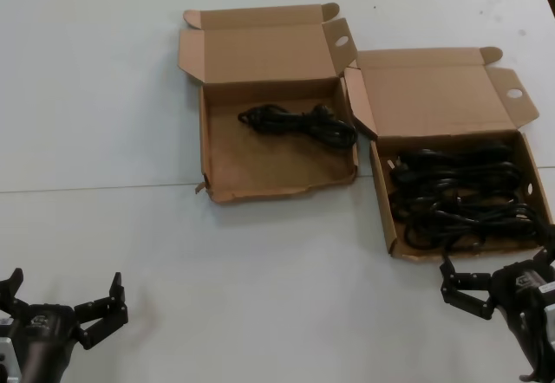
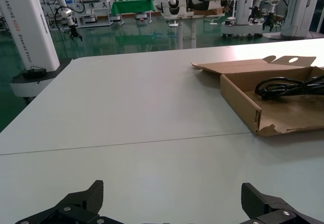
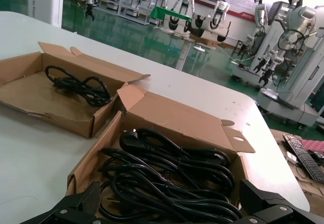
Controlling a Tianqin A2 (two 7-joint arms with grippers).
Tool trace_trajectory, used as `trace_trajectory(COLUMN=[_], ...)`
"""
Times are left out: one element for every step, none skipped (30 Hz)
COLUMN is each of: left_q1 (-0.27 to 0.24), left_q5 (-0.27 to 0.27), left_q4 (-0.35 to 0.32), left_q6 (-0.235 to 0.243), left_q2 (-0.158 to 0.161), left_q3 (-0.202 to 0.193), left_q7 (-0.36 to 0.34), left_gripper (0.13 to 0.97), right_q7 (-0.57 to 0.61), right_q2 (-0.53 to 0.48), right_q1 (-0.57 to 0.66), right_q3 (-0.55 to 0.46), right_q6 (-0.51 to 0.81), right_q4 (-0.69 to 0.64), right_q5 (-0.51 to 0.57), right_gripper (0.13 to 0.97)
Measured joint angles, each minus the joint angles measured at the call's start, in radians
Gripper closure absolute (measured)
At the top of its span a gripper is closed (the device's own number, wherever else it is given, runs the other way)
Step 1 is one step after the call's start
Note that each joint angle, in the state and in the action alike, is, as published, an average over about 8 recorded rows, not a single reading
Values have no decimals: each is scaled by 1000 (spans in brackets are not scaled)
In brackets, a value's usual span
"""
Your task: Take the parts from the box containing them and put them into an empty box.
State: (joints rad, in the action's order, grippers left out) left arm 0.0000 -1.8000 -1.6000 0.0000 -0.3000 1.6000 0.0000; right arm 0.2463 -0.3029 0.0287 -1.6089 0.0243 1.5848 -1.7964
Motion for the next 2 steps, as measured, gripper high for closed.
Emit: trace_trajectory(left_q1=[0, 0], left_q5=[0, 0], left_q4=[0, 0], left_q6=[0, 0], left_q2=[0, 0], left_q3=[0, 0], left_q7=[0, 0], left_gripper=[132, 132], right_q7=[0, 0], right_q2=[0, 0], right_q1=[0, 0], right_q3=[0, 0], right_q6=[0, 0], right_q4=[0, 0], right_q5=[0, 0], right_gripper=[129, 129])
